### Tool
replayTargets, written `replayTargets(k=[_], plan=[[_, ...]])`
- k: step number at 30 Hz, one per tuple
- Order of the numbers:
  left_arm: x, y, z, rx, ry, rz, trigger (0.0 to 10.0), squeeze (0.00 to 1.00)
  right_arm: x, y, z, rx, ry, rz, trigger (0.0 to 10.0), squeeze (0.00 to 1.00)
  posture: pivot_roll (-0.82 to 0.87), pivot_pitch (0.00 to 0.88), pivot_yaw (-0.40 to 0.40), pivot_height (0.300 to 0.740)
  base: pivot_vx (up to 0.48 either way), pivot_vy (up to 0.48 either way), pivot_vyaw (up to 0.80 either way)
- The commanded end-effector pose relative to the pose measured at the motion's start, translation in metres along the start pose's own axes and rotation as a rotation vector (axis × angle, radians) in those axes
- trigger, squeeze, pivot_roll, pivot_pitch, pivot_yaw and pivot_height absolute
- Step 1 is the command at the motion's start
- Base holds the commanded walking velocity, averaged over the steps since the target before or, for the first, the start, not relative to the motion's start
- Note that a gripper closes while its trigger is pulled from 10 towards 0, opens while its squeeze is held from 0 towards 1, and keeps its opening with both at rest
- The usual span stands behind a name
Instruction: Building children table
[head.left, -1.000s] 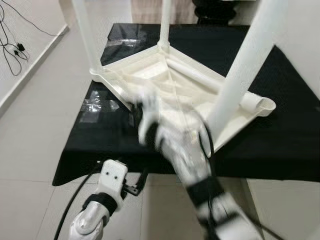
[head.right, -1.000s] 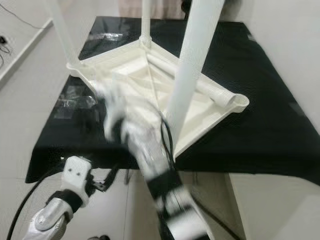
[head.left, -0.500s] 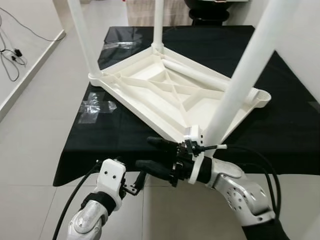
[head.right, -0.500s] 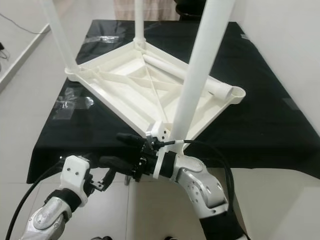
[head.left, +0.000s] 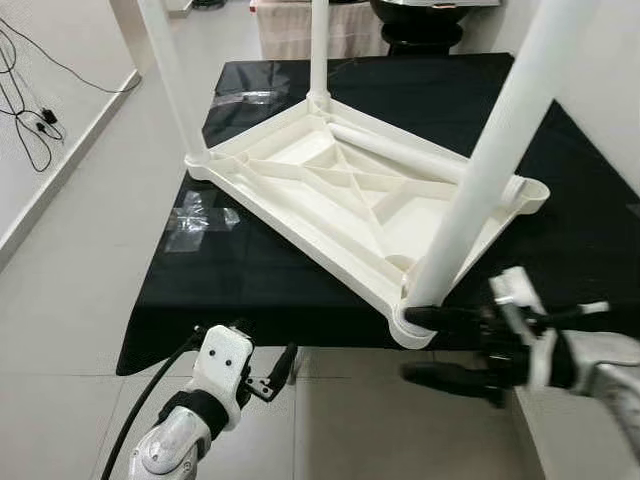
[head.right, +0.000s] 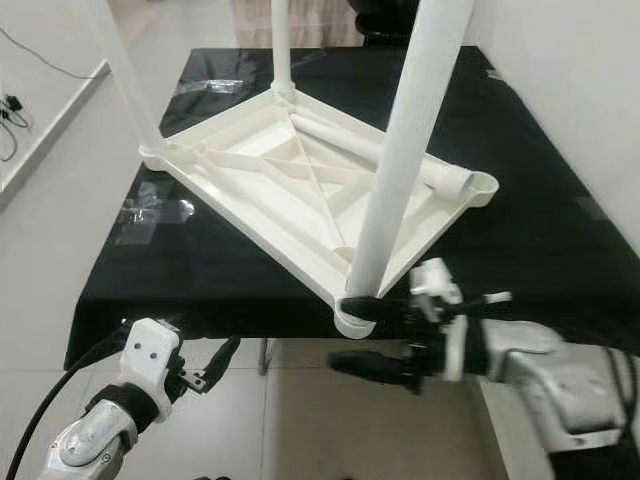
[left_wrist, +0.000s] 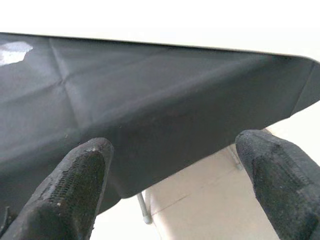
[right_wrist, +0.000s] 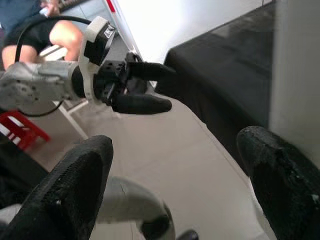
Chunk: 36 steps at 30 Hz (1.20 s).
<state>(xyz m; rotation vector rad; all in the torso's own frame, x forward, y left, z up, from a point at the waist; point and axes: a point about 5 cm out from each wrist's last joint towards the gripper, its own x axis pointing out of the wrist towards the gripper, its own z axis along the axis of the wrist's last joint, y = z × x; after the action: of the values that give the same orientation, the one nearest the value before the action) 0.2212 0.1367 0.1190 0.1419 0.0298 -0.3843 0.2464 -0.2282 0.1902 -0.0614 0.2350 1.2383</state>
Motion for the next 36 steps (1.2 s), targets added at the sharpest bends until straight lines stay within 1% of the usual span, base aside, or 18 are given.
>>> replayTargets(k=[1, 5, 10, 14, 16, 18, 20, 21, 22, 23, 24, 26, 27, 28, 31, 34, 35, 36], plan=[[-0.003, 0.000, -0.001, 0.008, 0.005, -0.015, 10.0, 0.00, -0.015, -0.008, -0.003, -0.029, 0.071, -0.074, 10.0, 0.00, -0.01, 0.191, 0.015, 0.740, 0.000, 0.000, 0.00], [-0.003, 0.000, -0.001, 0.010, 0.005, -0.020, 10.0, 0.00, -0.023, -0.016, 0.000, -0.060, 0.121, -0.128, 10.0, 0.00, -0.01, 0.192, 0.016, 0.740, 0.000, 0.000, 0.00], [-0.003, -0.001, 0.000, 0.016, 0.004, -0.020, 10.0, 0.00, -0.022, -0.024, 0.003, -0.097, 0.161, -0.159, 10.0, 0.00, 0.00, 0.194, 0.014, 0.740, 0.000, 0.000, 0.00], [-0.003, -0.001, 0.000, 0.017, 0.004, -0.020, 10.0, 0.00, -0.011, -0.033, 0.014, -0.160, 0.116, -0.181, 10.0, 0.00, 0.00, 0.196, 0.014, 0.740, 0.000, 0.000, 0.00], [-0.003, -0.001, 0.000, 0.017, 0.004, -0.021, 10.0, 0.00, -0.002, -0.031, 0.018, -0.175, 0.097, -0.145, 10.0, 0.00, 0.00, 0.198, 0.015, 0.740, 0.000, 0.000, 0.00], [-0.003, -0.001, 0.000, 0.017, 0.004, -0.021, 10.0, 0.00, -0.002, -0.031, 0.018, -0.175, 0.097, -0.145, 10.0, 0.00, 0.00, 0.198, 0.015, 0.740, 0.000, 0.000, 0.00], [-0.004, -0.001, 0.000, 0.020, 0.004, -0.022, 10.0, 0.00, 0.031, -0.029, 0.025, -0.242, 0.029, -0.113, 10.0, 0.00, 0.00, 0.200, 0.013, 0.740, 0.000, 0.000, 0.00], [-0.004, -0.001, 0.000, 0.020, 0.004, -0.022, 10.0, 0.00, 0.031, -0.029, 0.025, -0.242, 0.029, -0.113, 10.0, 0.00, 0.00, 0.200, 0.013, 0.740, 0.000, 0.000, 0.00], [-0.004, -0.001, 0.000, 0.022, 0.004, -0.023, 10.0, 0.00, 0.055, -0.029, 0.031, -0.277, -0.032, -0.115, 10.0, 0.00, 0.01, 0.201, 0.014, 0.740, 0.000, 0.000, 0.00], [-0.004, -0.001, 0.000, 0.022, 0.004, -0.023, 10.0, 0.00, 0.055, -0.029, 0.031, -0.277, -0.032, -0.115, 10.0, 0.00, 0.01, 0.201, 0.014, 0.740, 0.000, 0.000, 0.00], [-0.004, -0.001, 0.001, 0.025, 0.003, -0.023, 10.0, 0.00, 0.073, -0.028, 0.035, -0.297, -0.075, -0.123, 10.0, 0.00, 0.01, 0.201, 0.013, 0.740, 0.000, 0.000, 0.00], [-0.004, -0.001, 0.001, 0.025, 0.003, -0.023, 10.0, 0.00, 0.073, -0.028, 0.035, -0.297, -0.075, -0.123, 10.0, 0.00, 0.01, 0.201, 0.013, 0.740, 0.000, 0.000, 0.00], [-0.004, -0.001, 0.001, 0.031, 0.003, -0.023, 10.0, 0.00, 0.091, -0.026, 0.040, -0.308, -0.116, -0.113, 10.0, 0.00, 0.02, 0.202, 0.010, 0.740, 0.000, 0.000, 0.00], [-0.004, -0.001, 0.001, 0.031, 0.003, -0.023, 10.0, 0.00, 0.091, -0.026, 0.040, -0.308, -0.116, -0.113, 10.0, 0.00, 0.02, 0.202, 0.010, 0.740, 0.000, 0.000, 0.00], [-0.004, -0.003, 0.001, 0.039, 0.002, -0.025, 10.0, 0.00, 0.138, -0.016, 0.054, -0.332, -0.190, -0.044, 10.0, 0.00, 0.03, 0.204, 0.003, 0.740, 0.000, 0.000, 0.00], [-0.005, -0.003, 0.001, 0.040, 0.002, -0.026, 10.0, 0.00, 0.149, -0.013, 0.057, -0.340, -0.204, -0.032, 10.0, 0.00, 0.03, 0.204, 0.002, 0.740, 0.000, 0.000, 0.00], [-0.005, -0.003, 0.001, 0.041, 0.002, -0.026, 10.0, 0.00, 0.161, -0.009, 0.062, -0.343, -0.227, -0.024, 10.0, 0.00, 0.03, 0.207, 0.002, 0.740, 0.000, 0.000, 0.00], [-0.005, -0.003, 0.001, 0.041, 0.002, -0.026, 10.0, 0.00, 0.161, -0.009, 0.062, -0.343, -0.227, -0.024, 10.0, 0.00, 0.03, 0.207, 0.002, 0.740, 0.000, 0.000, 0.00]])
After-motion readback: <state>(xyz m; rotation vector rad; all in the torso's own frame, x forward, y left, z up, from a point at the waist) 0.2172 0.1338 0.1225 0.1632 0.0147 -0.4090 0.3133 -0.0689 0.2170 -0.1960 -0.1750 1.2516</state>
